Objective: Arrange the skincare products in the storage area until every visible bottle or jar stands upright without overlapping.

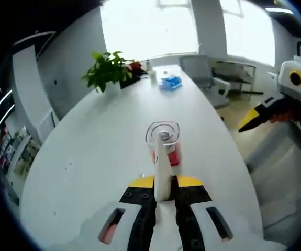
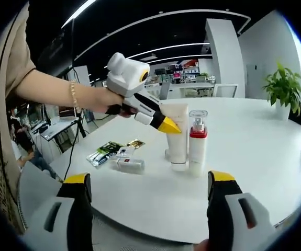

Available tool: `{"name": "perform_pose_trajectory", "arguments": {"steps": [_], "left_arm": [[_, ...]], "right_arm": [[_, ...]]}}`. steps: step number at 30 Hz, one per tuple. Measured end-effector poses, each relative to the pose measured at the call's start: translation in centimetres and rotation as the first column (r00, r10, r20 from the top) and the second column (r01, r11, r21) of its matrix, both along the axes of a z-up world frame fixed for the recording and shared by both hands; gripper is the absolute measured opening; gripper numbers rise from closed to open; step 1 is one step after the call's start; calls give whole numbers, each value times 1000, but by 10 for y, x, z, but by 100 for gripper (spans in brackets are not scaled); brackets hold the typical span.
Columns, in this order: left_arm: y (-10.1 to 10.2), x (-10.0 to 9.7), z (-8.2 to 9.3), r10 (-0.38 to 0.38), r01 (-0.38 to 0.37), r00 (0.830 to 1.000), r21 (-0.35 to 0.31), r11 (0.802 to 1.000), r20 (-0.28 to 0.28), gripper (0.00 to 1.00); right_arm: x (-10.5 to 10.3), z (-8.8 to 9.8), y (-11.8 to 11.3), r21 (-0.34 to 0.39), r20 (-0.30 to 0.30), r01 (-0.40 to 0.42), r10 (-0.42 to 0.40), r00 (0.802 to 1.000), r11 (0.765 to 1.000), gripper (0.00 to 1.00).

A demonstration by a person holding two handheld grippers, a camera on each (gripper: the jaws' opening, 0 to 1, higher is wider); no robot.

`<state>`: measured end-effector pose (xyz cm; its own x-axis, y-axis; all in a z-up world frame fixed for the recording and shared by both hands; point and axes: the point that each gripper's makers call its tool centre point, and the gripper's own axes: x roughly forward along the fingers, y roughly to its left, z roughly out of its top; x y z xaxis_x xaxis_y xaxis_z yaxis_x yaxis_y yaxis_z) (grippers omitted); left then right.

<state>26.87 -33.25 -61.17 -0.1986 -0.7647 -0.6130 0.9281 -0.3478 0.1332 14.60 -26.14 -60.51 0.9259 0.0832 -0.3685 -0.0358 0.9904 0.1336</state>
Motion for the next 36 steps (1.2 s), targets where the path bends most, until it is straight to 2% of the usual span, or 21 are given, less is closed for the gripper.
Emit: {"name": "perform_pose_trajectory", "arguments": {"steps": [16, 23, 30, 36], "left_arm": [[-4, 4, 2, -13, 14, 1000, -15, 1000, 15, 10], [-7, 4, 5, -12, 12, 1000, -25, 1000, 1, 10], [-8, 1, 4, -20, 20, 1000, -15, 1000, 1, 16], [-5, 3, 5, -8, 8, 1000, 4, 1000, 15, 26]], "right_arm": [[0, -1, 0, 1, -3, 0, 0, 1000, 1000, 92], [0, -1, 0, 1, -4, -2, 2, 1000, 1000, 92], [0, -1, 0, 2, -4, -1, 1, 1000, 1000, 92], [-1, -1, 0, 0, -6, -5, 5, 1000, 1000, 92]]}}
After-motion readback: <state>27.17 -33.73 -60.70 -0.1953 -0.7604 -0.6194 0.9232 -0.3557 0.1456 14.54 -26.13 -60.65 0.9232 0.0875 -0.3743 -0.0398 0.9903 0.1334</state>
